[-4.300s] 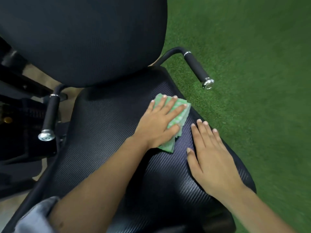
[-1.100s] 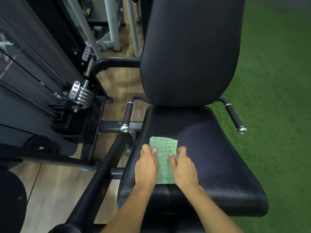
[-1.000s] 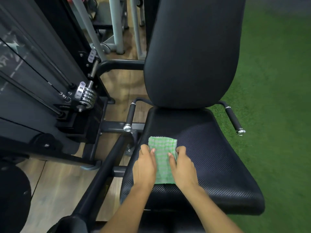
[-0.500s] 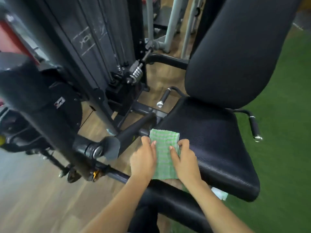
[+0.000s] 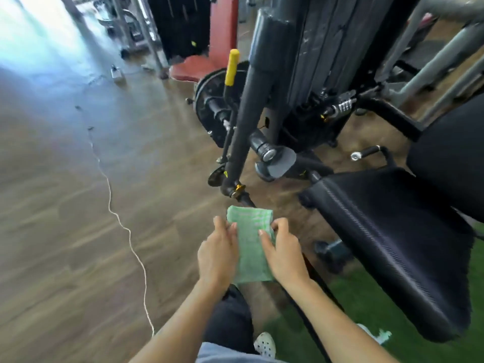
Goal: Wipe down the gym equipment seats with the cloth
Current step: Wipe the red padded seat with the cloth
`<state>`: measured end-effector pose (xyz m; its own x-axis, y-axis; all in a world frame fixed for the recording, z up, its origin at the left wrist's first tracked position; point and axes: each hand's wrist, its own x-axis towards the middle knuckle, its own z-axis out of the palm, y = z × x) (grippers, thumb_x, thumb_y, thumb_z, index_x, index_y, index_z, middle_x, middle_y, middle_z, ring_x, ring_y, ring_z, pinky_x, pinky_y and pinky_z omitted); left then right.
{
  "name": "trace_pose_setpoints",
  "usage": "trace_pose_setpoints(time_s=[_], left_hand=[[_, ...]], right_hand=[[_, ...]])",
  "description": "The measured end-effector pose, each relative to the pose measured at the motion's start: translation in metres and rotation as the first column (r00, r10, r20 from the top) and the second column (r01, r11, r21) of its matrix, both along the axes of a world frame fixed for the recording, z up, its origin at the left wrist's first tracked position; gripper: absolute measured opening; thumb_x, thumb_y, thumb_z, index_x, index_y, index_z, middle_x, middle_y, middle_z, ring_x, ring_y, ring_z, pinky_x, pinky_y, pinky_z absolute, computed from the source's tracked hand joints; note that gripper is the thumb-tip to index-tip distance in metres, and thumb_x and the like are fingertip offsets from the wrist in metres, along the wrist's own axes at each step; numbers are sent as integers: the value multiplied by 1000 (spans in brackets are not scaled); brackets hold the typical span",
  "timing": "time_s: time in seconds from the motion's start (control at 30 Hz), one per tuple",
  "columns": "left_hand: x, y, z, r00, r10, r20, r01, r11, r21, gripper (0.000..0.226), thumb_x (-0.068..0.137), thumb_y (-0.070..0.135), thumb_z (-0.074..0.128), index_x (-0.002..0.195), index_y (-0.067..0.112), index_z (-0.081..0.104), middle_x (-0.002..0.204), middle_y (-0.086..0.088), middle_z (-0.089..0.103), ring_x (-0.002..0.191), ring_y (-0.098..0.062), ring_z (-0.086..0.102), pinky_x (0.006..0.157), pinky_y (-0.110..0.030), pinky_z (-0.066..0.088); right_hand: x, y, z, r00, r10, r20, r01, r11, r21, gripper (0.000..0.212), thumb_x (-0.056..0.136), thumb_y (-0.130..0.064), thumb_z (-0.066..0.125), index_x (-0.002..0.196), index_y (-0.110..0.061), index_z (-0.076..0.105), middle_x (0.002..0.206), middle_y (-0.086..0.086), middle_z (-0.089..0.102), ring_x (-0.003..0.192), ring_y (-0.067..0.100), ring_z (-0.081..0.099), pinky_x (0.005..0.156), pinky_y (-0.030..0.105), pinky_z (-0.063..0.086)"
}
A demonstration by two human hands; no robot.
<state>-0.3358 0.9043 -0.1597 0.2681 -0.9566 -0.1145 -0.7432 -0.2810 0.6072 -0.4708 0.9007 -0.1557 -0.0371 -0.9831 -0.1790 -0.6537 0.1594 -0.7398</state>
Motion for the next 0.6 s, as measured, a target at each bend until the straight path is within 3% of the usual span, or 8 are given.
trace_pose_setpoints(time_s=[0.1,0.17,0.23,0.37,0.5,0.6], left_hand=[[42,18,5,991,135,-7,-135,990,-29,23,101,37,36,95,15,35,87,-15,68,83,-45,61,61,-39,32],[67,24,7,980,197,6,-197,980,-40,24,100,37,36,96,14,37,87,-17,67,83,-45,61,61,-38,31],[93,24,6,965,262,13,-262,964,-38,25,100,37,36,98,13,39,89,-17,68,85,-45,61,62,-39,31],[146,15,2,933,359,-4,-359,933,-39,23,100,36,36,98,13,40,90,-14,68,85,-43,62,63,-39,36],[215,-15,-5,902,432,-12,-432,901,-40,24,100,37,37,98,13,42,91,-12,67,86,-42,61,65,-40,36],[275,-51,-7,908,420,-3,-419,905,-74,24,100,36,38,97,12,42,90,-11,67,84,-42,62,66,-42,41]], right_hand=[[43,2,6,992,129,0,-129,992,-6,21,97,-34,50,101,-20,35,90,1,55,75,19,53,59,30,31],[70,-2,7,982,188,-6,-188,982,-9,23,97,-35,50,104,-18,37,90,2,55,80,23,56,62,35,37],[98,-9,7,970,243,-3,-243,970,-1,23,97,-36,50,104,-18,38,88,1,54,80,24,56,65,37,41],[156,-31,5,941,337,7,-337,941,-6,22,97,-34,51,100,-19,36,85,0,53,73,21,49,60,35,32],[229,-70,-2,921,388,16,-388,922,8,24,96,-33,52,103,-14,40,87,6,61,79,27,57,67,40,44],[288,-108,-4,922,387,20,-387,922,-17,23,95,-32,54,102,-15,41,83,3,60,77,27,57,66,39,44]])
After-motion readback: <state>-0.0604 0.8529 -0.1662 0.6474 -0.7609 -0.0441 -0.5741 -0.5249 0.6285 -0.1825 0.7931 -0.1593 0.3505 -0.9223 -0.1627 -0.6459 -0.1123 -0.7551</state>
